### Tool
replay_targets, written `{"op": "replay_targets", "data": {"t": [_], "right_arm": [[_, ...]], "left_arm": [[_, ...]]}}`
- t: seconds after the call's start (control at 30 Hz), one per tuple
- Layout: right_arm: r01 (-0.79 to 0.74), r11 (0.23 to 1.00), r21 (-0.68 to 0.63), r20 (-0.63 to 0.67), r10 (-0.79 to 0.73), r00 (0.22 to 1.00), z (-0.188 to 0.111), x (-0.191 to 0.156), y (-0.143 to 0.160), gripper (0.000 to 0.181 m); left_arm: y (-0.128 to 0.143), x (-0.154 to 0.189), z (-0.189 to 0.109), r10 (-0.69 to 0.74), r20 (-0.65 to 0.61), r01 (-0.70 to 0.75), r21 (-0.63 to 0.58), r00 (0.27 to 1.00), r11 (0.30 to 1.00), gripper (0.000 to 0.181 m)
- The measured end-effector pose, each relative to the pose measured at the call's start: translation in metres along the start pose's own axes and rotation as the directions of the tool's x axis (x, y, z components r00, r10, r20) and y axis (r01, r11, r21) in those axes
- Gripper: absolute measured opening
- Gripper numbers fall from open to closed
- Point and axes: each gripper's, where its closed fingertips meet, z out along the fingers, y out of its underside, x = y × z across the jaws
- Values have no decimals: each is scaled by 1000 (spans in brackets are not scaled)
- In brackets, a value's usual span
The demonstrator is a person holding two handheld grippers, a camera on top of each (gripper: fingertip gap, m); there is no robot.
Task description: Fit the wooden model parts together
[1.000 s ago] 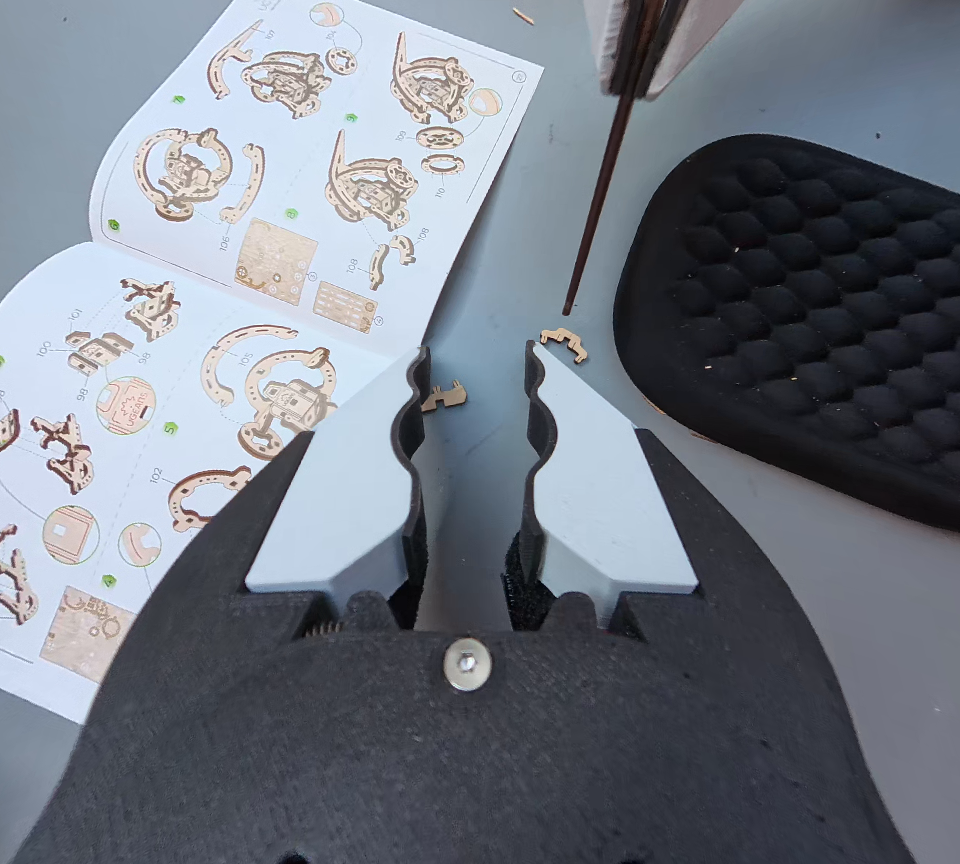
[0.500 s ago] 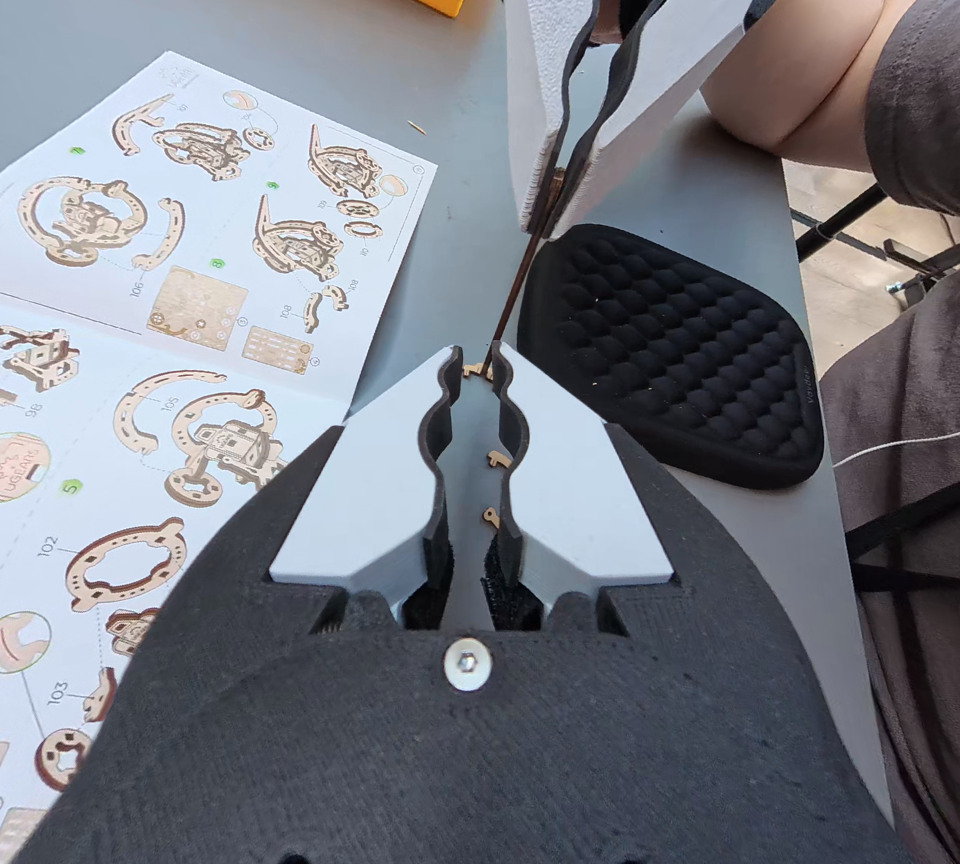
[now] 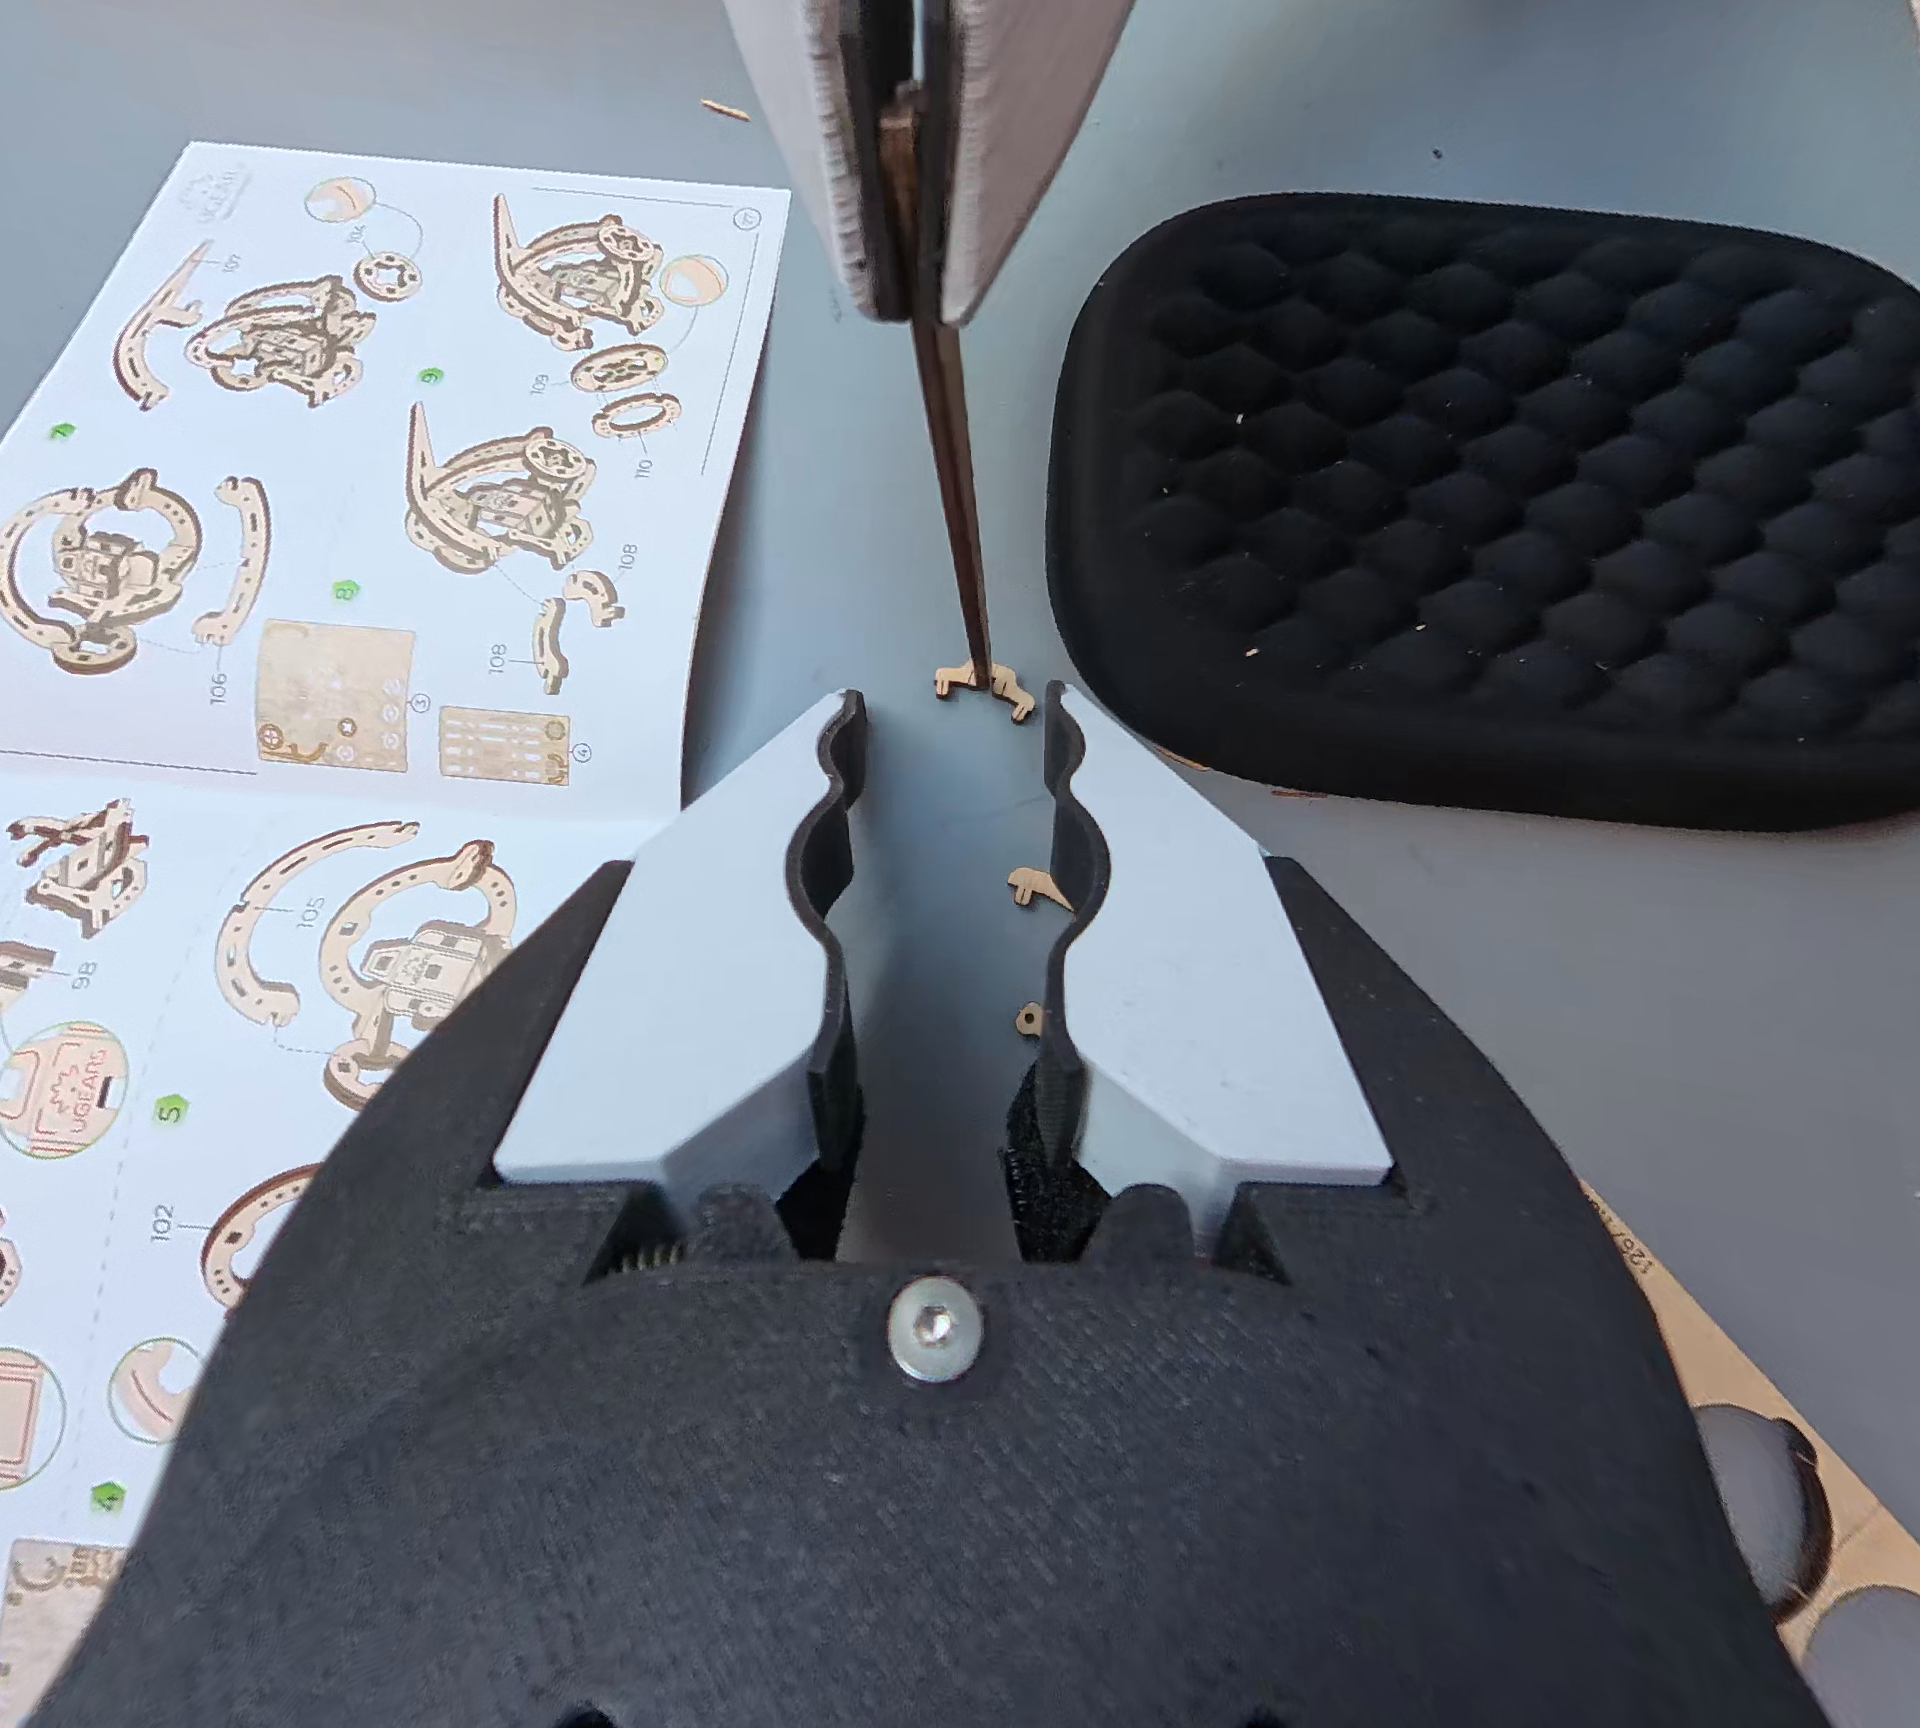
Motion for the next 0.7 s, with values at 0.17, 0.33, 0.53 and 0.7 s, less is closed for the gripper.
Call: {"op": "replay_targets", "data": {"t": [0.17,0.33,0.53,0.7], "right_arm": [[-78,996,40,-35,79,996,-8,3,-1,2],[-111,992,53,-49,114,992,-8,6,1,2],[-114,992,58,-25,116,993,-8,4,0,1],[-104,993,50,-36,106,994,-6,4,2,1]], "left_arm": [[-3,2,1,56,-12,-56,30,998,998,31],[-2,5,4,103,-29,-103,29,994,994,27],[-2,7,5,112,-34,-111,28,993,993,17],[-2,6,5,114,-27,-114,27,993,993,17]]}}
